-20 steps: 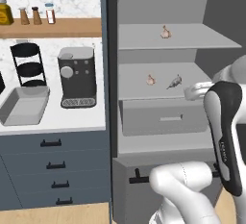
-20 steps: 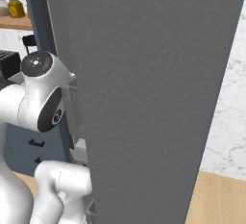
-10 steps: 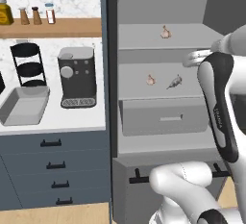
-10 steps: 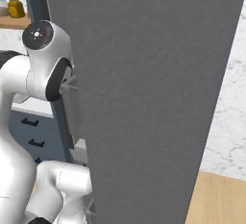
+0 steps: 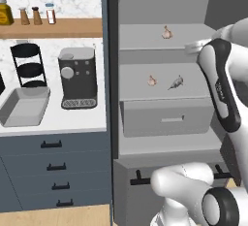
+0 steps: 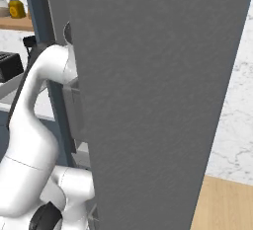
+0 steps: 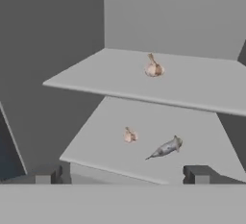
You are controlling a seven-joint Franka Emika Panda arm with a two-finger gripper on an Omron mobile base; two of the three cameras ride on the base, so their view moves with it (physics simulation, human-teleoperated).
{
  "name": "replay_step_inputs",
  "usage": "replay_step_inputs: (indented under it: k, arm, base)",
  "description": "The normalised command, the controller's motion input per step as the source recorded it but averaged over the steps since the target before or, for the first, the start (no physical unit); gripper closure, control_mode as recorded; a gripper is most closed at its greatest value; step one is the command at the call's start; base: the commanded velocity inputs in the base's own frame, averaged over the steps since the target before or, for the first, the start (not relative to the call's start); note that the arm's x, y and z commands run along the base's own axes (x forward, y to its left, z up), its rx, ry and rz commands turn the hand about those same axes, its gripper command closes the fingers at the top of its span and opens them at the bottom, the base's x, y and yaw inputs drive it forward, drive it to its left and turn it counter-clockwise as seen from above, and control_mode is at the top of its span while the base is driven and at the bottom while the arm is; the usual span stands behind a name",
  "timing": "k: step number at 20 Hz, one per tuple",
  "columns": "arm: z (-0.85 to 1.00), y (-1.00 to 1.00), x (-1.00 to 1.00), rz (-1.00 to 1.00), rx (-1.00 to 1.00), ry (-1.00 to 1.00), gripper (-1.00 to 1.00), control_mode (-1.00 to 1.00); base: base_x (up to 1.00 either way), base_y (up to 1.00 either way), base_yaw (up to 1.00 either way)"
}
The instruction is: Place one garlic and one fish in each tupperware on the nearby counter, to pack two identical lunches.
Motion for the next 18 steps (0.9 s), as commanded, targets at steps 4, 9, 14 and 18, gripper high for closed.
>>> replay_step_inputs:
  k: [4,9,14,18]
  arm:
    - [0.00,-0.04,0.96,0.00,0.00,0.00,-1.00,-1.00]
    - [0.00,0.00,0.83,-0.08,-0.05,0.00,-1.00,-1.00]
    - [0.00,0.00,0.66,-0.10,0.00,0.01,-1.00,-1.00]
    - [0.00,0.00,0.49,-0.03,0.00,0.00,-1.00,-1.00]
  base:
    - [0.00,0.00,0.00]
    - [0.00,0.00,0.00]
    - [0.00,0.00,0.00]
    - [0.00,0.00,0.00]
